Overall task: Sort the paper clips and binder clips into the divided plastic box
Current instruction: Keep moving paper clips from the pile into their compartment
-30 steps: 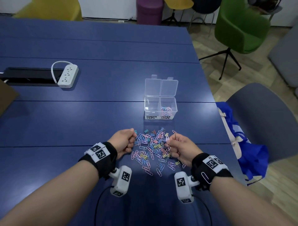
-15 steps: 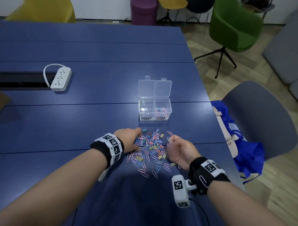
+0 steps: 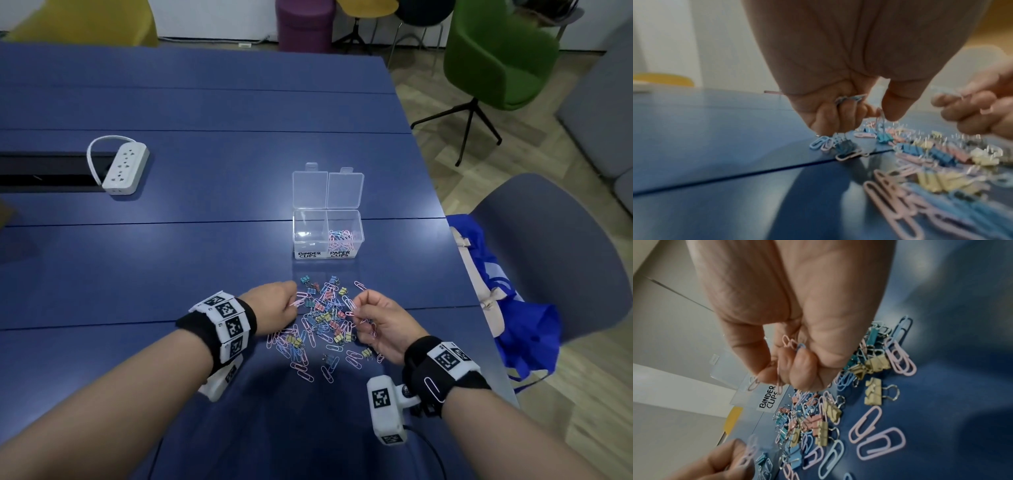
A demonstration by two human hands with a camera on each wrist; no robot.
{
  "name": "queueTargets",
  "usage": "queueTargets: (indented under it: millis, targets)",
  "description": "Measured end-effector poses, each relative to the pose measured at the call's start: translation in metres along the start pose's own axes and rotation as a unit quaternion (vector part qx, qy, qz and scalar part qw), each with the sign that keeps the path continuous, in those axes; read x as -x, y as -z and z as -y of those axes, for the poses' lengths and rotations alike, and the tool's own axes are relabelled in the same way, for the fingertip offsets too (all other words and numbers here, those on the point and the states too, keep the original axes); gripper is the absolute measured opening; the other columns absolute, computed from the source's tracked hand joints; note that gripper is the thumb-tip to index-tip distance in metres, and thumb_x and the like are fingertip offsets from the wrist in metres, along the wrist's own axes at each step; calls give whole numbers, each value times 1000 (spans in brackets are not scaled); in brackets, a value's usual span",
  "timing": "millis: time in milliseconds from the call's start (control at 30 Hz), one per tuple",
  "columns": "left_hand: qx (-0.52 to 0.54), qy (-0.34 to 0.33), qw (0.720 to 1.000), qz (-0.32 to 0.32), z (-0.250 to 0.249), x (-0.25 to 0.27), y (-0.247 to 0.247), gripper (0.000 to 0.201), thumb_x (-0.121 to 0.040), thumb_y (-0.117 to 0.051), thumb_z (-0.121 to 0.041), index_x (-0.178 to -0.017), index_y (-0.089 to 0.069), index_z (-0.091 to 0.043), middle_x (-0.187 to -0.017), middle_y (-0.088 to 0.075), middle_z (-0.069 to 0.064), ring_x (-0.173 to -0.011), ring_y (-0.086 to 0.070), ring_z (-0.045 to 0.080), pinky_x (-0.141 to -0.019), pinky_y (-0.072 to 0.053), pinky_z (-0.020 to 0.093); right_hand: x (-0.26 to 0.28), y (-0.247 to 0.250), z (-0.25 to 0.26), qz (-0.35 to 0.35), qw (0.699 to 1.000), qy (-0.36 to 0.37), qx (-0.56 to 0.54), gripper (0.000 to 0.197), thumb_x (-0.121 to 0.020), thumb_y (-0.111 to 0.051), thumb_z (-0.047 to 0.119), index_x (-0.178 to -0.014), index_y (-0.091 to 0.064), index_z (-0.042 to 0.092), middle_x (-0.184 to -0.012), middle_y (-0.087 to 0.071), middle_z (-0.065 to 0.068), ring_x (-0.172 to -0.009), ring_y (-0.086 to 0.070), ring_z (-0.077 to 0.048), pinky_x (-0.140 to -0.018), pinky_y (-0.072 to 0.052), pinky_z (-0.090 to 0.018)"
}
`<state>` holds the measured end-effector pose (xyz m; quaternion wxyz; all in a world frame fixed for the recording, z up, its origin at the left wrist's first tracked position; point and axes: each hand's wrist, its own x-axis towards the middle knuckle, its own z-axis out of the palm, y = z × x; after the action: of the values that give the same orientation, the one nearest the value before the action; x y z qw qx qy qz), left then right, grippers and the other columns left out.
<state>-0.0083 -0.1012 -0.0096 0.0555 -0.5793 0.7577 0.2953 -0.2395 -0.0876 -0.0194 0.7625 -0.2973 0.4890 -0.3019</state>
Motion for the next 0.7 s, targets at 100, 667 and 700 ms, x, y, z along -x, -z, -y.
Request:
queueTargets:
  millis: [100, 667, 700]
  targets:
    - [140, 35, 990, -3, 3, 5, 1, 25, -87, -53, -17, -67, -38, -20, -66, -46, -5, -60, -40, 12, -56, -33, 25, 0, 1, 0, -3, 1000, -7, 5, 24, -87, -44, -10, -88, -58, 9, -57, -46, -1, -45, -31, -9, -39, -24, -18]
    - [581, 84, 809, 20, 2, 7, -6, 25, -84, -37, 7, -70, -41, -13, -54, -49, 9, -35, -27, 10, -35, -20, 14, -35, -20, 74, -69, 960, 58, 265, 29, -95, -39, 10, -69, -50, 18, -58, -44, 2, -47, -35, -9, -40, -28, -18]
    - [560, 86, 824, 19, 1, 7, -6, 25, -85, -38, 5, -70, -42, -14, -54, -48, 7, -35, -28, 9, -35, -20, 15, -44, -23, 87, -79, 949, 83, 293, 29, -95, -40, 10, -68, -49, 18, -59, -44, 1, -48, -36, -11, -42, -29, -19]
